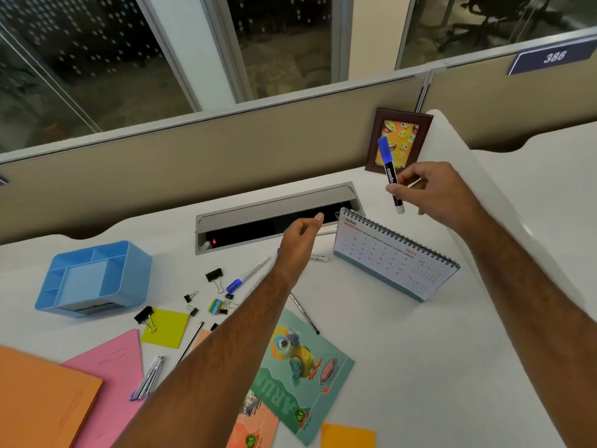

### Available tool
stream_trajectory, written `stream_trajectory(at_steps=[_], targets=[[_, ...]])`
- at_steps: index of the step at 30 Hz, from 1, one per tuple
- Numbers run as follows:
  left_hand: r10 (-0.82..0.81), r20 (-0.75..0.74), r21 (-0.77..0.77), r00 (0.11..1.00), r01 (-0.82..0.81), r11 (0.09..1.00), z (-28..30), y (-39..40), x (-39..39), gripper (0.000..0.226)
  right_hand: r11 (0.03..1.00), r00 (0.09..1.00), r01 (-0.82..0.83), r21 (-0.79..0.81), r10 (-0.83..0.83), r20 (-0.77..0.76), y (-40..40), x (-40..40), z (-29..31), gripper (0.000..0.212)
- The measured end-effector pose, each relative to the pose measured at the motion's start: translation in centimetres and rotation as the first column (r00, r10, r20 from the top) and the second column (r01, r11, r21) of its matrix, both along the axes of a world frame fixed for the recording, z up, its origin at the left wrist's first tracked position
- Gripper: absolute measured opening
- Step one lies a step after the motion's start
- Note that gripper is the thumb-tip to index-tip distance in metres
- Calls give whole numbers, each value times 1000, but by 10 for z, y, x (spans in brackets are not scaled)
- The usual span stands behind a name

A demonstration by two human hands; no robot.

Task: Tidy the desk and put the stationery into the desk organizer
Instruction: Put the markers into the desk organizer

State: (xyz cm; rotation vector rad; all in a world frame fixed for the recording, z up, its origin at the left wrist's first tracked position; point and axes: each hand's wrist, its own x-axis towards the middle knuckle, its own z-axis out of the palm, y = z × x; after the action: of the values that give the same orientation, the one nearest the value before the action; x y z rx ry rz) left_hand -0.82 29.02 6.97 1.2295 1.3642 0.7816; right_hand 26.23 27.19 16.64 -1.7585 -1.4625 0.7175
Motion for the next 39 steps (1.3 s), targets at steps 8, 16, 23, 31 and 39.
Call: stream_trajectory(at_steps=[8,16,23,31,39], targets=[[-18,-13,140,1000,19,990,21,-35,-31,32,997,995,-79,-26,80,67,-39,-82,-8,11],[41,191,237,981,-87,968,41,-63,-78,28,970,968,-227,-82,234,88,-72,-170,-41,11],[53,161,273,985,-96,957,41,-86,-139,26,945,949,-300,-129,309,61,-86,-222,-58,16],[154,88,271,984,-172,947,42,-82,-217,14,932,934,-356,-72,358,16,-83,-279,-78,13],[331,-95,343,939,-281,896,46,-35,-334,16,935,956,-276,-222,291,34,-91,-269,-131,19]])
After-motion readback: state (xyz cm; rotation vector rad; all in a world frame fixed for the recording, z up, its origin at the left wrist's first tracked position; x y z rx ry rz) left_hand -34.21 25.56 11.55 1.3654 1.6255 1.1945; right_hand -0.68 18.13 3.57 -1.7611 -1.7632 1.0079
